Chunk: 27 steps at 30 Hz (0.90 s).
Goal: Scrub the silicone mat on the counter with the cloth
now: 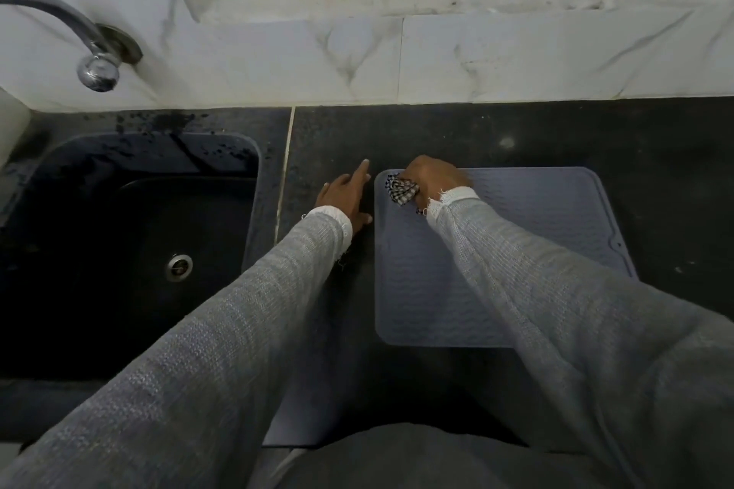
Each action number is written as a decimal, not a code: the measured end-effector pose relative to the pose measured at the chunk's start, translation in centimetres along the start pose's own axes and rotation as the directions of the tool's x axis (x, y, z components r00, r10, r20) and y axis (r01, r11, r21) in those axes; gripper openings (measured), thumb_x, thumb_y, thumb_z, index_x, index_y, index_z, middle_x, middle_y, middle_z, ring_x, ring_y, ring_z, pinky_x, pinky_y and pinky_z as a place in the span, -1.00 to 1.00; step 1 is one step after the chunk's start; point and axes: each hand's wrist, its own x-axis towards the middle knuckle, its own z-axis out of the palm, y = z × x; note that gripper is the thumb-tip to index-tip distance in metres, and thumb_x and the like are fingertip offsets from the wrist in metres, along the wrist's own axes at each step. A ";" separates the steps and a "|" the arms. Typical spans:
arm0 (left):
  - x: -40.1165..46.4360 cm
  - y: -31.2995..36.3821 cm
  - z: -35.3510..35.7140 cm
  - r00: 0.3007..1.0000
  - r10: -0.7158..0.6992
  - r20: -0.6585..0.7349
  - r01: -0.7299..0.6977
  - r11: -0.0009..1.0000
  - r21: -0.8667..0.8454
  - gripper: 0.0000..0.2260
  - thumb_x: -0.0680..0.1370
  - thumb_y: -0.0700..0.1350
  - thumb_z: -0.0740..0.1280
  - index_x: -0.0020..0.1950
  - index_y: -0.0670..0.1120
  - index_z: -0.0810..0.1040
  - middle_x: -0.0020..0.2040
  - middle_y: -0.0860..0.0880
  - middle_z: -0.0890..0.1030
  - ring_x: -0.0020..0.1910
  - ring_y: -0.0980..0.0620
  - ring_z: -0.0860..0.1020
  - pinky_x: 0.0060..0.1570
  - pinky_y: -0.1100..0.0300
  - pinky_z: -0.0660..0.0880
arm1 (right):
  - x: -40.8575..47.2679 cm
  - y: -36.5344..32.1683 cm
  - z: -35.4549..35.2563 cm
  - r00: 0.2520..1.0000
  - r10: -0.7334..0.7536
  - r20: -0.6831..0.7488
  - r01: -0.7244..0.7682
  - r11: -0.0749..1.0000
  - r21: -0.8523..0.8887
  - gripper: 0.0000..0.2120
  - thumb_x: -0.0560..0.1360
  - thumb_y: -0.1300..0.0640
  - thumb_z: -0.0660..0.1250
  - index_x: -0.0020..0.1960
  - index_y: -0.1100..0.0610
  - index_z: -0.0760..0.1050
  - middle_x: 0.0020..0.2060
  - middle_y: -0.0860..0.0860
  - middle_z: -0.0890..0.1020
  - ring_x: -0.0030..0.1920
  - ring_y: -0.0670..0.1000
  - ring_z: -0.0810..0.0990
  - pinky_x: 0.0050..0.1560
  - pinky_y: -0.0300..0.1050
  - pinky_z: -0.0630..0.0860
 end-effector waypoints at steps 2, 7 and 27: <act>1.0 0.3 -0.5 0.999 0.033 0.034 -0.033 0.999 0.012 -0.03 0.41 -0.09 0.48 0.56 -0.03 -0.18 0.50 0.00 0.26 0.49 -0.09 0.18 0.46 -0.09 0.13 | 1.2 -0.3 -0.4 1.000 0.026 0.007 -0.026 0.999 0.028 -0.82 0.41 0.07 0.32 -0.05 0.12 0.59 -0.15 0.10 0.64 -0.11 0.15 0.62 -0.04 0.04 0.58; 3.0 0.5 -0.6 0.995 0.046 0.091 -0.050 0.998 0.039 0.11 0.32 -0.05 0.55 0.55 0.02 -0.24 0.47 -0.18 0.27 0.46 -0.19 0.21 0.44 -0.10 0.17 | 3.4 -0.7 0.1 1.000 -0.014 0.016 0.016 0.992 -0.124 -0.75 0.41 0.07 0.36 0.07 0.08 0.54 0.01 0.11 0.56 0.03 0.19 0.55 0.00 0.09 0.55; 4.1 -1.3 0.4 0.980 0.076 0.182 -0.109 0.978 0.177 0.05 0.38 0.13 0.47 0.53 0.08 -0.30 0.53 -0.09 0.19 0.52 -0.07 0.08 0.46 -0.09 -0.16 | 1.8 -1.7 3.7 0.985 -0.132 0.112 0.158 0.948 -0.275 -0.68 0.53 0.15 0.16 0.27 0.09 0.41 0.25 0.12 0.45 0.24 0.19 0.40 0.22 0.13 0.39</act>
